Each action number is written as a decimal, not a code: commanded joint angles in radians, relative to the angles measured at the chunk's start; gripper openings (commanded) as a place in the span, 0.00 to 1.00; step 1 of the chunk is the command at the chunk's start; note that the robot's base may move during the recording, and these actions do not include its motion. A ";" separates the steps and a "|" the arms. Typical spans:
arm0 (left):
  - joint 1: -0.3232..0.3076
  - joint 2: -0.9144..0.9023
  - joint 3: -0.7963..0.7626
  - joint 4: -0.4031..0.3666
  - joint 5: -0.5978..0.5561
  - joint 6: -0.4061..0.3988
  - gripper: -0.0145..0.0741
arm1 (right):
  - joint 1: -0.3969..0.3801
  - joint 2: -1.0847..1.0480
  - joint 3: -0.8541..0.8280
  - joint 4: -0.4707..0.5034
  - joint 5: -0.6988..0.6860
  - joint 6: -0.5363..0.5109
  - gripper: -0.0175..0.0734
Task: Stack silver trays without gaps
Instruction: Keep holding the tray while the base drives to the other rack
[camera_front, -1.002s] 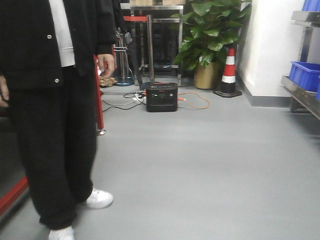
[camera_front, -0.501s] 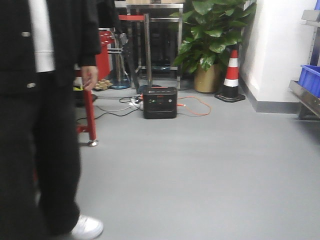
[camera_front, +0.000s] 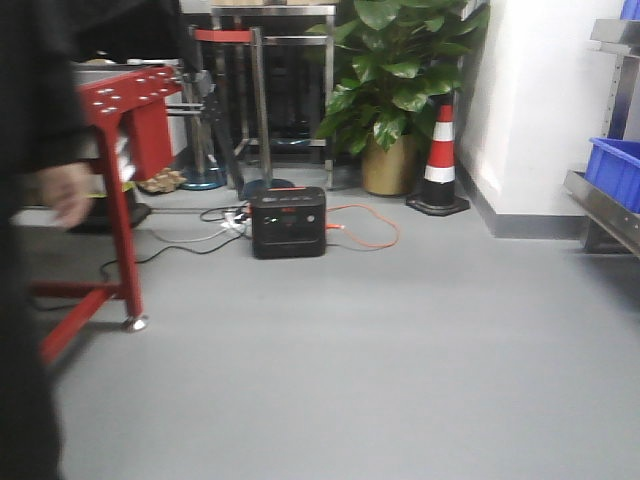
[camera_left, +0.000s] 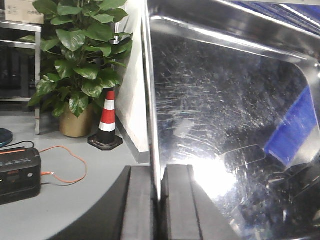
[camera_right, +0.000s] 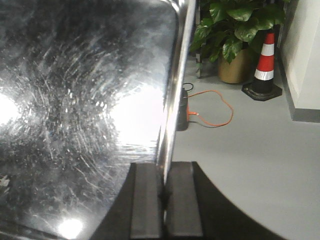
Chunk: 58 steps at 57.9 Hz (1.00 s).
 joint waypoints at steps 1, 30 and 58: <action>-0.005 -0.019 -0.012 -0.007 -0.058 0.001 0.14 | 0.002 -0.016 -0.012 -0.008 -0.026 -0.017 0.11; -0.004 -0.019 -0.012 -0.007 -0.061 0.001 0.14 | 0.002 -0.016 -0.012 -0.008 -0.026 -0.017 0.11; -0.004 -0.019 -0.012 -0.007 -0.064 0.001 0.14 | 0.002 -0.016 -0.012 -0.008 -0.028 -0.017 0.11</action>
